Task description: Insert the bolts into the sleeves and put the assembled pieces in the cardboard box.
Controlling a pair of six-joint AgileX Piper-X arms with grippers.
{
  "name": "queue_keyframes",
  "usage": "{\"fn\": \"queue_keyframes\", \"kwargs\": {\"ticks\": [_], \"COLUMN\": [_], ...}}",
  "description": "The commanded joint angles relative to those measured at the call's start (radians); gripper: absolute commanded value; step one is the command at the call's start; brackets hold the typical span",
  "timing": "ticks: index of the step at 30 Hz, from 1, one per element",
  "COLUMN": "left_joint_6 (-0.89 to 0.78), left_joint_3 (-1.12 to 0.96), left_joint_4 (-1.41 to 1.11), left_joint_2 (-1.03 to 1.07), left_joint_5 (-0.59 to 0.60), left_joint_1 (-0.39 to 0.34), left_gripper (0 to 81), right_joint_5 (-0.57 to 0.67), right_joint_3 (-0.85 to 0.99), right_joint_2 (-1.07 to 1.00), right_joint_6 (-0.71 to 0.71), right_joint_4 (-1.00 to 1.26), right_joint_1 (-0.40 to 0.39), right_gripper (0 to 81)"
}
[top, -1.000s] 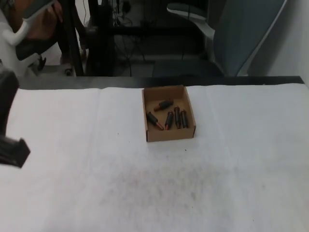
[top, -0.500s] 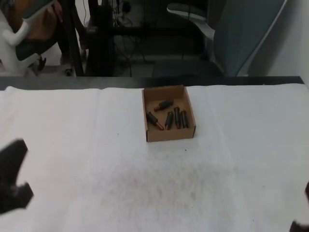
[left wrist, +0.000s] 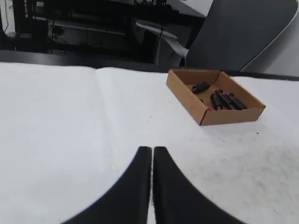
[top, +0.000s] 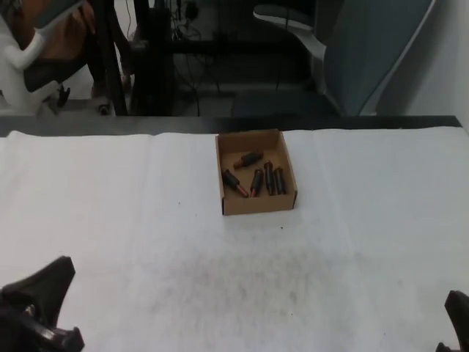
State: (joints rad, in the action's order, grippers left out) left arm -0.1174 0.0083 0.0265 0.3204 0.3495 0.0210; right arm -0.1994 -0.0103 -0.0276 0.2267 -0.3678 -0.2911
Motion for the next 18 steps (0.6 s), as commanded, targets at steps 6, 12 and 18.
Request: {"fn": "queue_keyframes", "kwargs": {"ticks": [6, 12, 18], "left_joint_6": [0.015, 0.006, 0.006], "left_joint_3": [-0.008, -0.008, -0.008], "left_joint_4": [0.157, 0.149, 0.149], "left_joint_2": [-0.004, -0.004, -0.004], "left_joint_5": [-0.176, -0.168, -0.168], "left_joint_1": [-0.138, -0.149, -0.149], "left_gripper": [1.7, 1.7, 1.7], "right_joint_5": [0.01, 0.01, 0.01], "right_joint_3": [0.01, 0.01, 0.01], "right_joint_2": [0.005, 0.005, 0.005], "right_joint_6": [0.016, 0.016, 0.016], "right_joint_4": [0.013, 0.013, 0.013], "right_joint_1": [0.005, 0.005, 0.005], "right_gripper": [0.6, 0.6, 0.6]}}
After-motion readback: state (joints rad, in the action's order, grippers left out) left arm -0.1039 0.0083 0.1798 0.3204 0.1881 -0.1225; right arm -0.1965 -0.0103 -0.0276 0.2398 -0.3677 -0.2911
